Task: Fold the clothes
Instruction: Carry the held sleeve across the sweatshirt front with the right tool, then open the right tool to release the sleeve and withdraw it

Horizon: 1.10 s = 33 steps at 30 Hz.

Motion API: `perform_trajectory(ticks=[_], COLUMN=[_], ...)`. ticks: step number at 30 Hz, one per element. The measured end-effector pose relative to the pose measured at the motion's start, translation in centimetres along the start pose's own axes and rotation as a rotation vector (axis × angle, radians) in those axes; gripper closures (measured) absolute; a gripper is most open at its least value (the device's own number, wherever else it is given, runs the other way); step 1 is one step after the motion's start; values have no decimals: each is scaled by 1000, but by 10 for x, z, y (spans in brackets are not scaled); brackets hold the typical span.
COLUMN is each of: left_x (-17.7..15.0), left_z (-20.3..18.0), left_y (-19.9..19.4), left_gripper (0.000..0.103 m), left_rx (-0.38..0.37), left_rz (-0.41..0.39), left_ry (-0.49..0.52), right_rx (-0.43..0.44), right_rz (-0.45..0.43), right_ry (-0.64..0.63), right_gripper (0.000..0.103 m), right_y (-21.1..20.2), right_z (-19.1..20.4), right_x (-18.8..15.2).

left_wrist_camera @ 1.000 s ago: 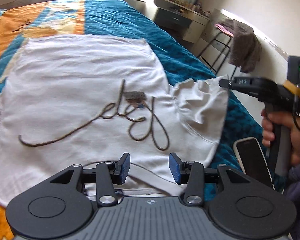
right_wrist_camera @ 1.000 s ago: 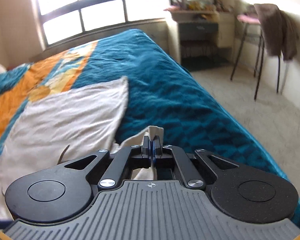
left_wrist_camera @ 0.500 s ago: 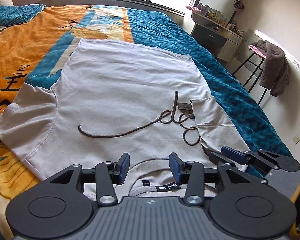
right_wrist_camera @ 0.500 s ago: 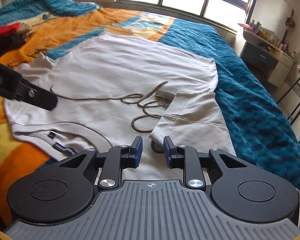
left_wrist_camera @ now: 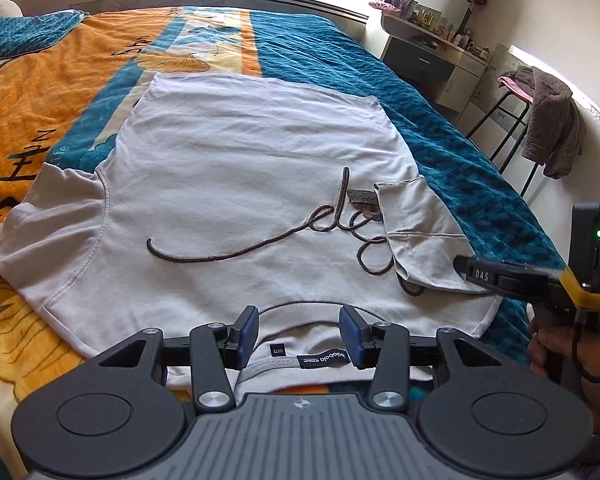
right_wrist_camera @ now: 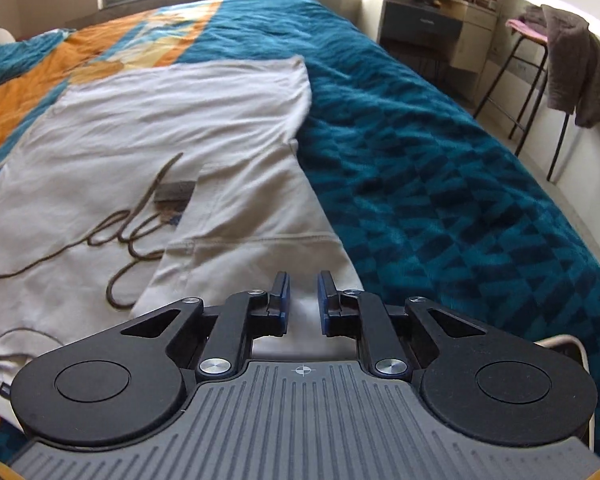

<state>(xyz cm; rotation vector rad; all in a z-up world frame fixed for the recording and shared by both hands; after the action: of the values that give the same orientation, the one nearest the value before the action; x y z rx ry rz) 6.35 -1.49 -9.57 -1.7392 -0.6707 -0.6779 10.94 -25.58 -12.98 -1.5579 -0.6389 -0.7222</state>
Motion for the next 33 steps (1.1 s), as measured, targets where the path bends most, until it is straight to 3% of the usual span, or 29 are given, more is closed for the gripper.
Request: perform_trajectory(ticks=[4, 7, 14, 20, 24, 26, 30, 33], left_x=[1, 2, 0, 0, 0, 0, -1, -1], left_z=[7, 12, 21, 29, 35, 35, 34, 34], left_y=[2, 4, 6, 7, 10, 9, 6, 4], left_gripper=[60, 60, 59, 57, 57, 57, 57, 56], left_rx=[9, 15, 26, 49, 65, 67, 71, 74], left_rz=[3, 3, 12, 23, 26, 23, 17, 12], left_ry=[-19, -28, -48, -42, -46, -45, -42, -40], right_rx=[27, 37, 66, 31, 81, 82, 71, 111], right_rz=[36, 22, -151, 24, 14, -29, -22, 85], right_ry=[-15, -1, 173, 162, 35, 20, 30, 35], right_gripper=[87, 86, 90, 90, 90, 90, 85, 85], right_y=[-24, -45, -20, 57, 42, 27, 7, 0], right_z=[-3, -5, -12, 20, 49, 47, 34, 33], right_x=[-33, -34, 35, 39, 31, 32, 24, 2])
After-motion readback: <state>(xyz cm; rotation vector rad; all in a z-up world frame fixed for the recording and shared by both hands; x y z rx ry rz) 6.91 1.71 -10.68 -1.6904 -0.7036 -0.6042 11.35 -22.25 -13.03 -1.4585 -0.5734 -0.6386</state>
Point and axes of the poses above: each gripper's, at about its wrist camera, not at the fingertips, and y roughly the way its jaws point, z to its left, x to its top, the point moved 7 cm from there along y, roughly the way its jaws point, and after that the axes turned 8 degrees about -z, right-handed, at the moved point
